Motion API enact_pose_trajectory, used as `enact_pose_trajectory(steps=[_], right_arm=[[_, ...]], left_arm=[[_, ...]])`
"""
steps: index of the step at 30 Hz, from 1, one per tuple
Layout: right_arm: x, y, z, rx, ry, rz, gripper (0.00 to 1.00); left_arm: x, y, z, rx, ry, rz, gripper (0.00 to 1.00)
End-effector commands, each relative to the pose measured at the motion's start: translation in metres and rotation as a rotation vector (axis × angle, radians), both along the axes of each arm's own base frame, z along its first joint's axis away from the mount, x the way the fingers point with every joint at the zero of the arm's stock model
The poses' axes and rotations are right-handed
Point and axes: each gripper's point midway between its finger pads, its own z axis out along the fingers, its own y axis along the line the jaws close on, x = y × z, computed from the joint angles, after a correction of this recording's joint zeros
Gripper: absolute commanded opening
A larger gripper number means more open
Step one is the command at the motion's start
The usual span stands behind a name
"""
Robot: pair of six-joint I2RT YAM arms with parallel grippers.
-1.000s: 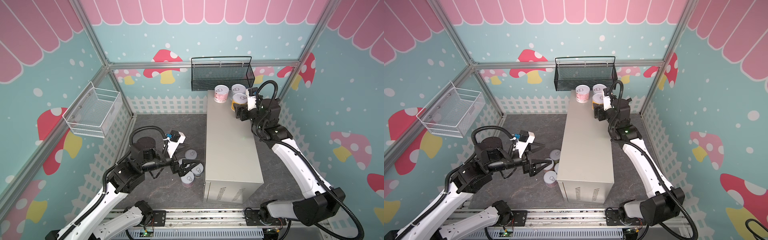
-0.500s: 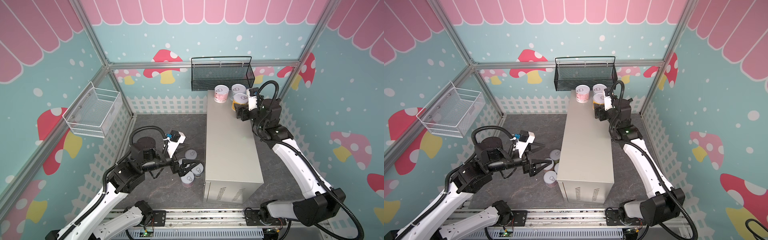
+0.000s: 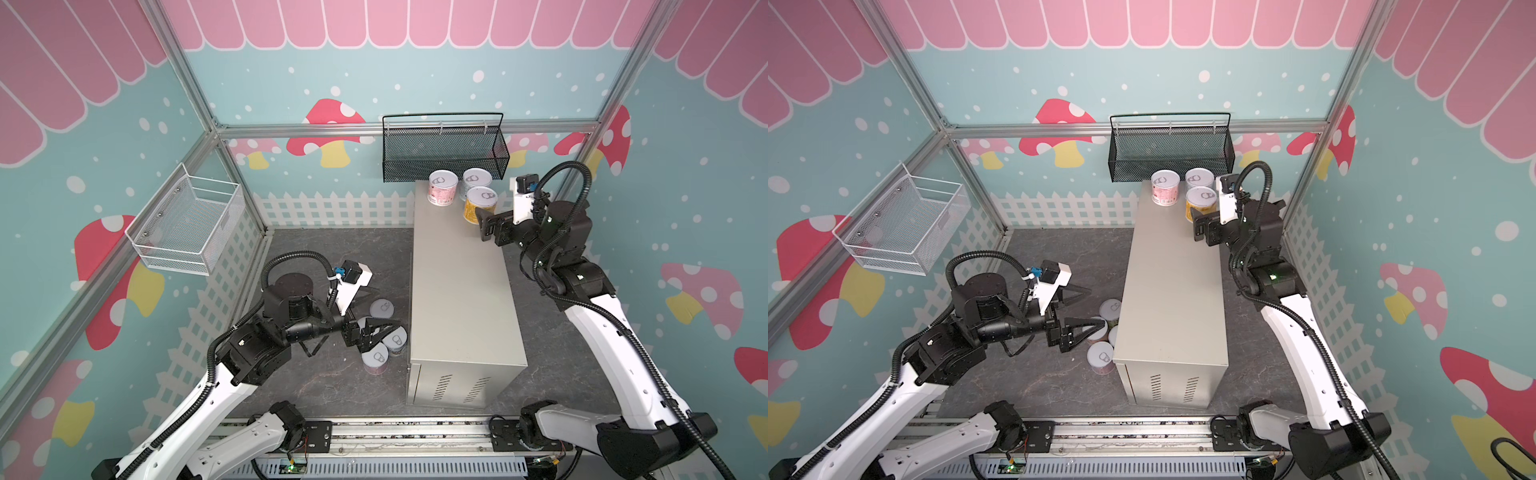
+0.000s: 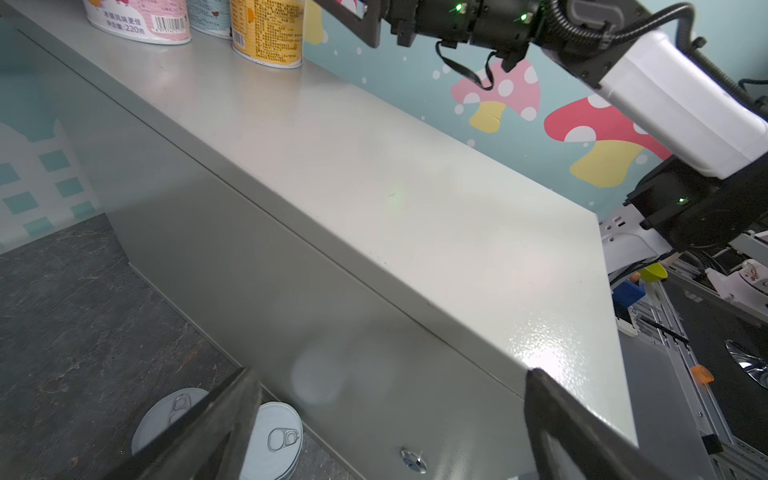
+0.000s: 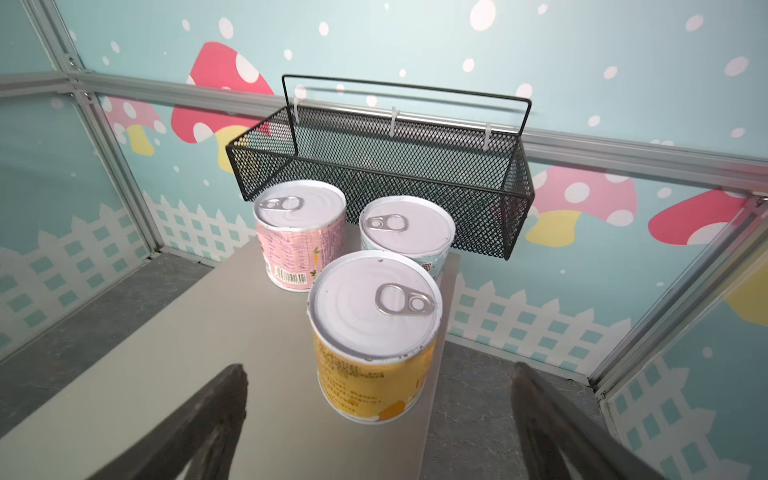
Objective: Place and organize the canned foods onto the counter
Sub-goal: 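Open the right gripper and withdraw it from the yellow can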
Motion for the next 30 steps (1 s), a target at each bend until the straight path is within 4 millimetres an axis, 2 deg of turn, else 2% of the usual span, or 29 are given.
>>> enact_pose_trajectory(steps=[1, 4, 10, 14, 18, 21, 30], right_arm=[[-0.039, -0.01, 0.029, 0.063, 0.009, 0.007, 0.99], [-0.062, -0.018, 0.033, 0.066, 0.056, -0.006, 0.99], [-0.106, -0.028, 0.03, 0.035, 0.084, 0.007, 0.99], [-0.129, -0.014, 0.017, 0.017, 0.098, 0.123, 1.0], [-0.139, 0.007, 0.0, -0.004, 0.175, 0.259, 0.99], [-0.142, 0.023, -0.007, 0.0, 0.246, 0.358, 0.99], [-0.17, 0.039, 0.01, -0.038, 0.284, 0.483, 1.0]], left_arm=[[0.007, 0.002, -0.006, 0.034, -0.018, 0.042, 0.99], [0.012, 0.007, -0.013, 0.058, 0.029, 0.099, 0.99], [0.02, 0.032, -0.038, 0.103, 0.153, 0.289, 0.99], [0.029, 0.056, -0.065, 0.168, 0.241, 0.45, 0.99], [0.038, 0.075, -0.091, 0.232, 0.322, 0.594, 1.0], [0.042, 0.081, -0.108, 0.25, 0.37, 0.658, 0.99], [0.051, 0.083, -0.172, 0.34, 0.537, 0.775, 0.99]])
